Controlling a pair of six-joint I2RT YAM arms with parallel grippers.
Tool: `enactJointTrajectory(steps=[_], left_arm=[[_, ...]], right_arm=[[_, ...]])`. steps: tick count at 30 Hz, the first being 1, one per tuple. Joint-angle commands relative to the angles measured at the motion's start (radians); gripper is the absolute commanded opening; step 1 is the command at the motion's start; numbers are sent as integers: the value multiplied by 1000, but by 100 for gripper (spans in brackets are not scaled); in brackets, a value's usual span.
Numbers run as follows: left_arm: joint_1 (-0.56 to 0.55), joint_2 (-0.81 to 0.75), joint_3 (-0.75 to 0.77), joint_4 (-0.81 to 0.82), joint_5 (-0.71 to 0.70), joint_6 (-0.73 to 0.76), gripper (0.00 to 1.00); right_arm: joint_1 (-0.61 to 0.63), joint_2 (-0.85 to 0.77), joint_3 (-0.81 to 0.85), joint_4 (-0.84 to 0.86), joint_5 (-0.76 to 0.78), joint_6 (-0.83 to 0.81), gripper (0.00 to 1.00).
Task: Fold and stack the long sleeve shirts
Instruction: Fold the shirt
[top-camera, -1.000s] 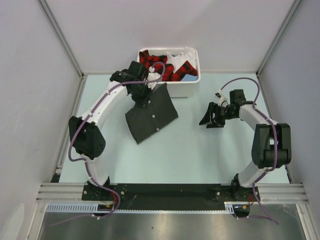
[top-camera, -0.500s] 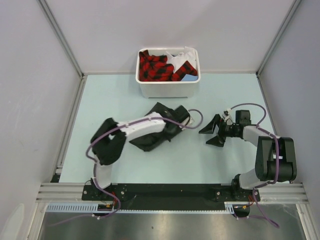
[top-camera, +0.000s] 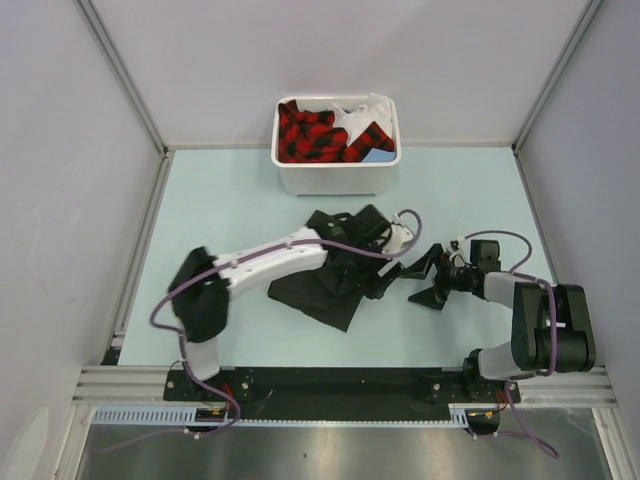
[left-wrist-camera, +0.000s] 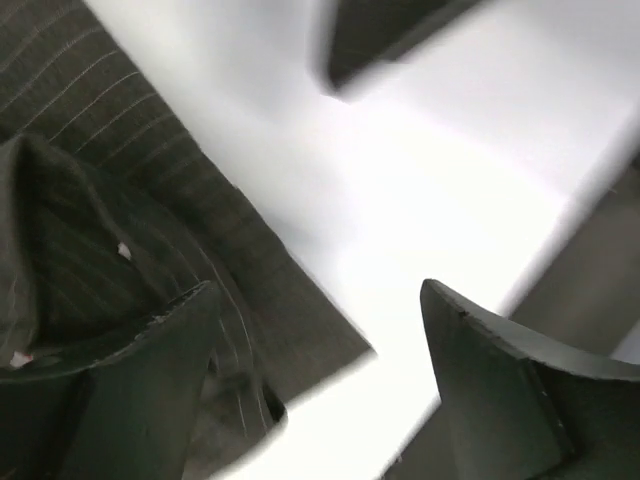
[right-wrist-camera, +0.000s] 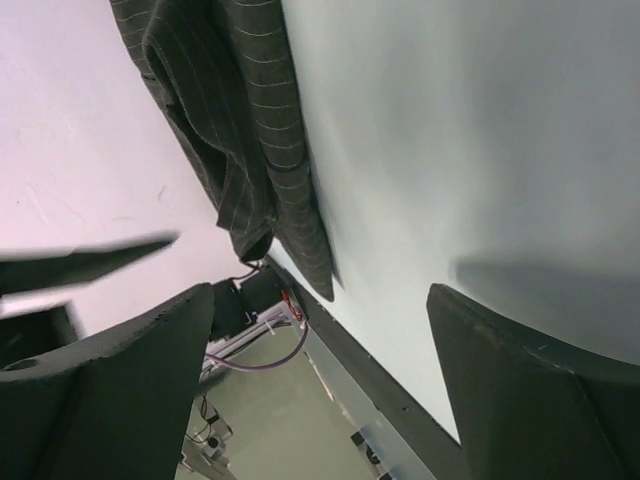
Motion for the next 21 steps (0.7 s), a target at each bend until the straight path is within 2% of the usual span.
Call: enactJointTrajectory(steps=[1,2,3,5,7,9,11,13,15,16,17,20,21], left_arm=[[126,-295,-101,9,254,60,80],[163,-320,-127,9,284,83,79],[239,-344,-173,14,299,97,78],[319,-390,-204,32,353,143,77],[431,-375,-206,11,370,143,77],[535,-348,-189,-26,472,140,77],[582,-311,-184,-35,521,143,77],[629,-294,-187,-46,532,149,77],[674,-276,-218,-20,545,143,77],[686,-269,-227,-8,548,136,72],[697,-263,-232,1,549,135,70],[719,-219,-226,9,528,163,63],[720,-202,-224,7,526,171,63]], right_arm=[[72,44,5,249,36,134,91],[136,60,8,281,50,155,89],[159,81,8,324,74,178,87],[204,155,24,429,106,227,82],[244,230,67,467,160,238,82],[274,276,99,481,182,257,84],[297,348,143,510,185,281,85],[337,394,181,575,177,310,82],[360,443,205,575,177,330,74],[371,454,214,581,177,338,71],[373,466,214,587,172,344,62],[363,477,218,561,160,341,47],[359,480,222,531,154,321,45]])
